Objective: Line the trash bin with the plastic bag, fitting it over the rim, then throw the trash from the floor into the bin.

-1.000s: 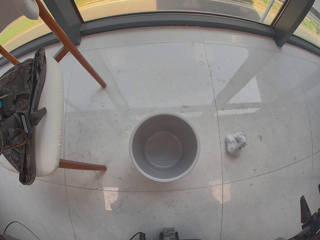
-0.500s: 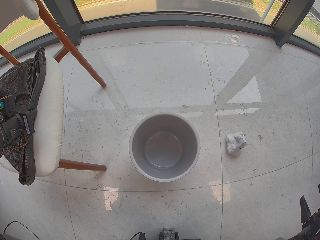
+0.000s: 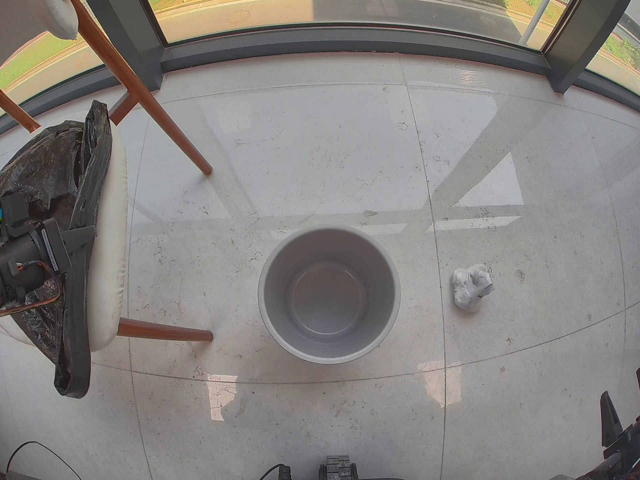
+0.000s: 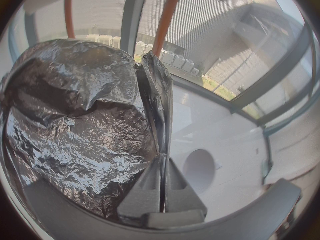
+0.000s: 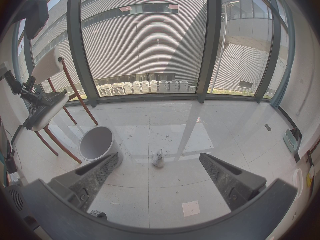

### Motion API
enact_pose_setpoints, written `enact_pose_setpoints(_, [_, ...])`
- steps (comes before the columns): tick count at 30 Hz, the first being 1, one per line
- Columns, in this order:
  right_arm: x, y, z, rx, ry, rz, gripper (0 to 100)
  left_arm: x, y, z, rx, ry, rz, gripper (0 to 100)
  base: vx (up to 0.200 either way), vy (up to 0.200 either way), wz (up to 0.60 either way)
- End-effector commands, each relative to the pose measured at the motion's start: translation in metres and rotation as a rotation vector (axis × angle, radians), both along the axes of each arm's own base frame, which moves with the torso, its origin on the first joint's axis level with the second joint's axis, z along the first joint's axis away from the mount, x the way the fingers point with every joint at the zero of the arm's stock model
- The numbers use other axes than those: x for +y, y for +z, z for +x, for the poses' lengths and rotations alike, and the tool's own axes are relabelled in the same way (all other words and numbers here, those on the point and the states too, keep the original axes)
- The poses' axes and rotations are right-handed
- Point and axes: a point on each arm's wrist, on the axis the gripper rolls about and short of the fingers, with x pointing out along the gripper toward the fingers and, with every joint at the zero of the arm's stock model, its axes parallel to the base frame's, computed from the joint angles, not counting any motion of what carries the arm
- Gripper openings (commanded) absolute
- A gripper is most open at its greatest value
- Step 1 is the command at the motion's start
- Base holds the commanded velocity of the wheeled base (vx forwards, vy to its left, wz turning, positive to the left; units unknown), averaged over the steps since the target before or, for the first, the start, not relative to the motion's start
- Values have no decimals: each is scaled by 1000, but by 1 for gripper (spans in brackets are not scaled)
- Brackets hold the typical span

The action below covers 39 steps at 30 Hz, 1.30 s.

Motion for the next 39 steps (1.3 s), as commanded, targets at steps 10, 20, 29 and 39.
enact_pose_setpoints(10, [0,-5,1,12,0,-1,100,-29,25,-33,-34,-189,-288,0,0,0,0])
enact_pose_setpoints(20, [0,-5,1,12,0,-1,100,-59,27,-46,0,-475,-344,0,0,-140,0])
enact_pose_setpoints(29, [0,-5,1,12,2,-1,100,-84,19,-39,76,-596,-336,0,0,-200,0])
enact_pose_setpoints(39, [0,-5,1,17,4,-1,100,-117,23,-18,53,-701,-346,0,0,-100,0])
